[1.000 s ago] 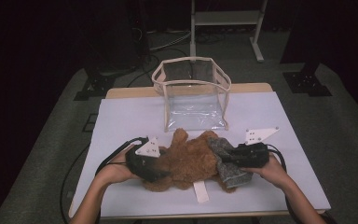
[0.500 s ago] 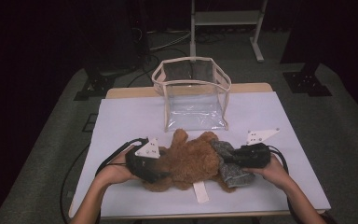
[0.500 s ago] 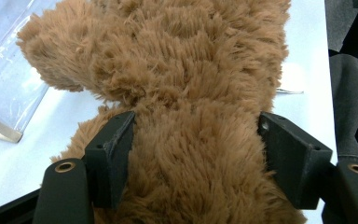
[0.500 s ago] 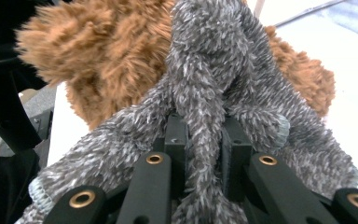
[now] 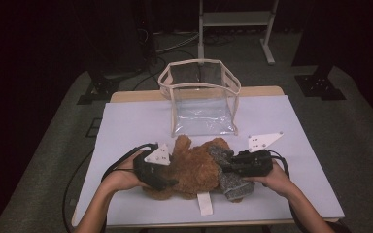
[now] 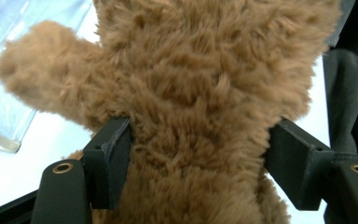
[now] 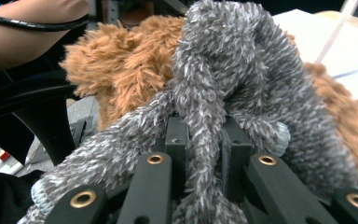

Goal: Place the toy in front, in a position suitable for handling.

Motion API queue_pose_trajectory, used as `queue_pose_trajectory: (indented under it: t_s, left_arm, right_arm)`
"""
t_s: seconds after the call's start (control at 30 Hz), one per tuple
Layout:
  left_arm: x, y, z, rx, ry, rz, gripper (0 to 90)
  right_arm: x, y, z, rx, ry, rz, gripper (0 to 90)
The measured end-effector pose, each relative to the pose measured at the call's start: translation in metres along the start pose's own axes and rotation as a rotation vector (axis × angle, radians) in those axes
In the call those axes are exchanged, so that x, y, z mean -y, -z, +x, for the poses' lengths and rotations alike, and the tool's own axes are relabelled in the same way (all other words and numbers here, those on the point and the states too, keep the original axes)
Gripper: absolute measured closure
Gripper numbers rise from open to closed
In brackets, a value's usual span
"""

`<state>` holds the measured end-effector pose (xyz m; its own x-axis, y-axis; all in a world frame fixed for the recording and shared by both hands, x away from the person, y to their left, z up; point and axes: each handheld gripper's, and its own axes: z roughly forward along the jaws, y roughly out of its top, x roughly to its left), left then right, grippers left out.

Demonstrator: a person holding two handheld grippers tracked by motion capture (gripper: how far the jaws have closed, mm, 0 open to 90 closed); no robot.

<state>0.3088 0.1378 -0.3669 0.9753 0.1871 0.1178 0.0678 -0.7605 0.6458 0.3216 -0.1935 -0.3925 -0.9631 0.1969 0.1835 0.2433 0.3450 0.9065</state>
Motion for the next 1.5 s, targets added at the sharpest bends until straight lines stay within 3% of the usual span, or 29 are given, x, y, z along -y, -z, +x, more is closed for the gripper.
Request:
queue_pose_trajectory:
  t_s: [0.1,0.27,0.37,0.5,0.67,0.83,0.97,1.1,1.23,1.5]
  left_arm:
    - [0.002,-0.003,0.002,0.000,0.010,0.005,28.8]
    - [0.000,-0.009,0.003,0.004,0.013,0.005,29.1]
    - [-0.002,-0.011,0.003,0.012,0.006,0.012,29.1]
    - [-0.003,-0.011,0.001,0.016,-0.010,0.031,29.1]
    - [-0.001,-0.010,0.000,0.028,-0.014,0.028,29.0]
    - [0.001,-0.011,0.000,0.029,-0.013,0.012,28.8]
    - [-0.001,-0.013,0.000,0.027,-0.014,0.005,28.8]
    - [-0.004,-0.015,-0.001,0.035,-0.015,0.007,28.1]
    - [-0.003,-0.015,-0.001,0.036,-0.013,0.004,27.8]
    - [-0.004,-0.015,0.000,0.036,-0.013,-0.001,27.2]
  right_arm:
    - [0.005,0.000,-0.003,0.009,-0.025,0.001,76.1]
    - [0.028,-0.001,-0.008,0.043,-0.064,0.088,76.2]
    - [0.035,0.005,-0.009,0.062,-0.074,0.111,76.2]
    - [0.027,0.008,-0.014,0.103,-0.049,0.130,76.1]
    - [0.011,0.006,-0.020,0.140,-0.039,0.100,76.1]
    - [0.020,-0.002,-0.023,0.099,-0.083,0.092,76.1]
    - [0.033,0.002,-0.018,0.080,-0.085,0.144,76.1]
    - [0.037,0.022,-0.014,0.114,-0.066,0.167,76.0]
    - [0.045,0.054,-0.014,0.200,-0.073,0.210,75.4]
    - [0.086,0.122,-0.023,0.389,-0.196,0.237,72.2]
